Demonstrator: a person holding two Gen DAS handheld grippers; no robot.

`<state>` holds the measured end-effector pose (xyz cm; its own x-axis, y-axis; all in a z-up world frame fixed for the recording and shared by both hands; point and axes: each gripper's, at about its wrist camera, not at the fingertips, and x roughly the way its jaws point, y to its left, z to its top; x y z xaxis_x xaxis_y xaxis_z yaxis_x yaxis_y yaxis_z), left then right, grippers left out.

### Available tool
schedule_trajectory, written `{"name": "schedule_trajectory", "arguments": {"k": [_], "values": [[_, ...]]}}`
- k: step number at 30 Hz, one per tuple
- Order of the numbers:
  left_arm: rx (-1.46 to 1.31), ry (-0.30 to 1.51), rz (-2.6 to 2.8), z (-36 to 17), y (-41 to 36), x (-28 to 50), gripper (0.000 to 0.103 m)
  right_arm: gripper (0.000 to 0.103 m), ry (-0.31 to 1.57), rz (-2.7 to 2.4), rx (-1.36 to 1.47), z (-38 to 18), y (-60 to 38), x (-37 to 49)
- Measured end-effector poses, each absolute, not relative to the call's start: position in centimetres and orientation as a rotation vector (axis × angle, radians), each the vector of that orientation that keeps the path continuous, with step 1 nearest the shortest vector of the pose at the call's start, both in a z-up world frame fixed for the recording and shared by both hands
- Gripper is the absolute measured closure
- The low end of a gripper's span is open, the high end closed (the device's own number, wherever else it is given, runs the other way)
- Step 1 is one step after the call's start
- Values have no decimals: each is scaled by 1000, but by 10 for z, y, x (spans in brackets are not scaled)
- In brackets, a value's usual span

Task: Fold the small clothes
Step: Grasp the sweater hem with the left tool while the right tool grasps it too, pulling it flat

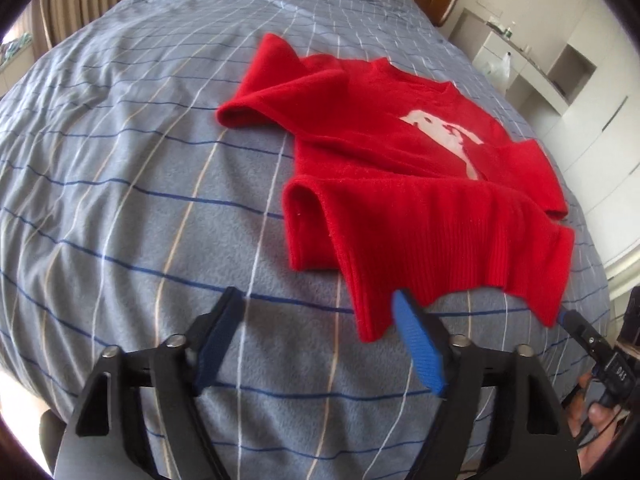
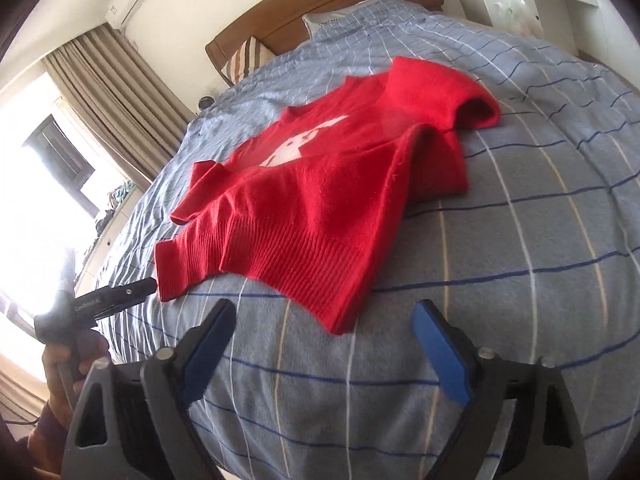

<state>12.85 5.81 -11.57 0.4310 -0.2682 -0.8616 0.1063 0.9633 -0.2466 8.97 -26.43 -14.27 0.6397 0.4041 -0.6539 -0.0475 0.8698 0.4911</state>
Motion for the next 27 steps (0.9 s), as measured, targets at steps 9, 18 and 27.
{"name": "schedule_trajectory", "arguments": {"k": [9,18,27], "values": [[-193,1092,-336,-81,88,98,100,99,842,311,441,-109,-285,68],[-3,1217,-338,-115,78,32,100,99,1041,247,373,-123,-310,1],[-67,1234,-190,-143,83,38,101,99,1154,83,264,-171,-303,17]]}}
